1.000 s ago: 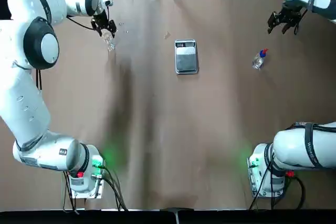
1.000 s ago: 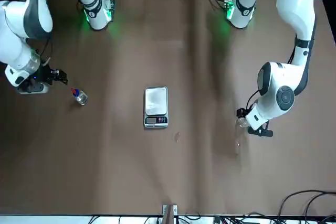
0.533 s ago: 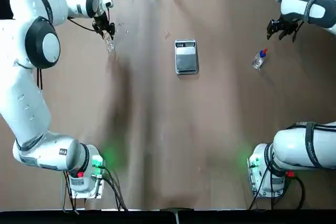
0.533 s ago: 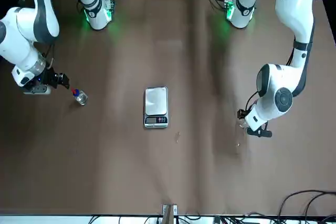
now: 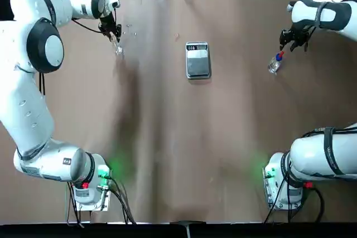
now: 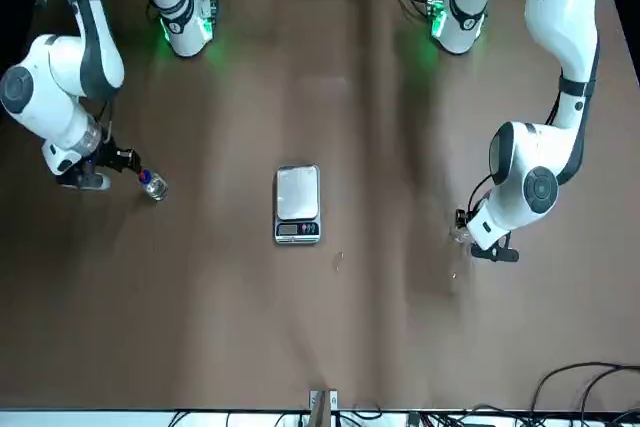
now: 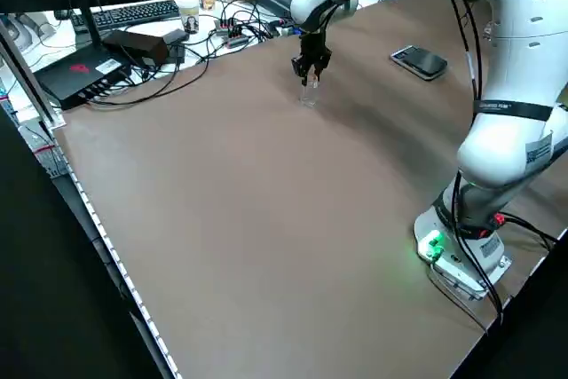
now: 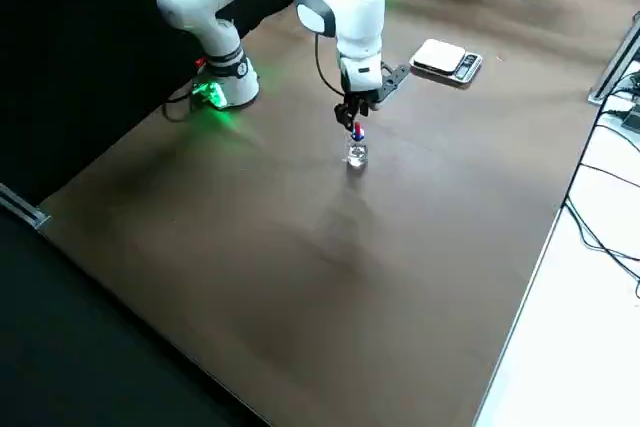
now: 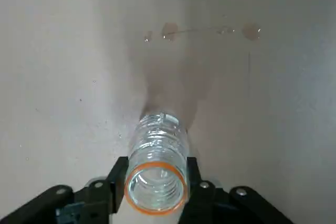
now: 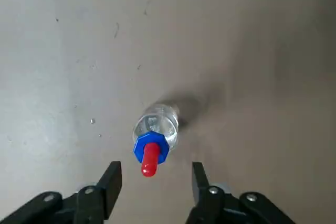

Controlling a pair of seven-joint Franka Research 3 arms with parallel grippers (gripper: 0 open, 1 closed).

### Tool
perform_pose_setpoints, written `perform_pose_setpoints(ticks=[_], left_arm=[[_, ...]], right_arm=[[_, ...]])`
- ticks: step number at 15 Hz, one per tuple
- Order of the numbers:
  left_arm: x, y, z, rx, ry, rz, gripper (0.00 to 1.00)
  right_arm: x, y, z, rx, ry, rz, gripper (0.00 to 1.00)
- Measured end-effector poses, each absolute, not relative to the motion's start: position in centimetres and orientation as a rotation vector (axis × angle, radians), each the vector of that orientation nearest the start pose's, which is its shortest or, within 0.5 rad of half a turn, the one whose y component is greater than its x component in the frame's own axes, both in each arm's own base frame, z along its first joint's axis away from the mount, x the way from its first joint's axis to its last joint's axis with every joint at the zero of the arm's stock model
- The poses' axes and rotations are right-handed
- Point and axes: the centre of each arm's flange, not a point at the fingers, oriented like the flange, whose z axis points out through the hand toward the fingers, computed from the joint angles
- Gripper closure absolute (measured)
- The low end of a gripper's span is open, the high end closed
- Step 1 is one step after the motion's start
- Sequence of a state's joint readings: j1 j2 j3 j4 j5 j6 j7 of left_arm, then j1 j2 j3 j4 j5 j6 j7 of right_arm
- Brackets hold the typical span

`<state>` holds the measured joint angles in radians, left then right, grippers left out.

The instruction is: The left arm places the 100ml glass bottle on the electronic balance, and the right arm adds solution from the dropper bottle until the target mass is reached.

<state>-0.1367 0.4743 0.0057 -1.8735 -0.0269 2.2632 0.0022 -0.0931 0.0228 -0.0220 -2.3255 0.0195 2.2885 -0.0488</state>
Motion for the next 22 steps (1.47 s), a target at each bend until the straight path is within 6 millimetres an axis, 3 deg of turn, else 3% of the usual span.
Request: perform_pose_setpoints(ticks=[7,11,12,13,16,22], left_arm=[[62.3,-8.3,25.3,-3.146,0.182,0.13,0.52],[63.2,-9.7,27.0,-3.158,0.146,0.11,0.52],[63.4,-10.9,27.8,-3.163,0.139,0.129,0.52],[63.8,-13.8,30.1,-3.177,0.118,0.162,0.52],[63.5,-19.5,33.5,-3.183,0.077,0.191,0.52],[59.7,-32.9,34.9,-3.161,-0.02,0.205,0.52]], right_arm=[[50.0,-4.4,30.2,-3.116,0.088,0.157,0.4],[50.0,-4.4,30.1,-3.116,0.089,0.159,0.45],[50.0,-4.4,30.1,-3.116,0.088,0.16,0.48],[50.0,-4.4,30.0,-3.116,0.087,0.163,0.51],[50.0,-4.4,29.9,-3.116,0.088,0.165,0.55],[50.0,-4.4,29.4,-3.116,0.086,0.175,0.56]])
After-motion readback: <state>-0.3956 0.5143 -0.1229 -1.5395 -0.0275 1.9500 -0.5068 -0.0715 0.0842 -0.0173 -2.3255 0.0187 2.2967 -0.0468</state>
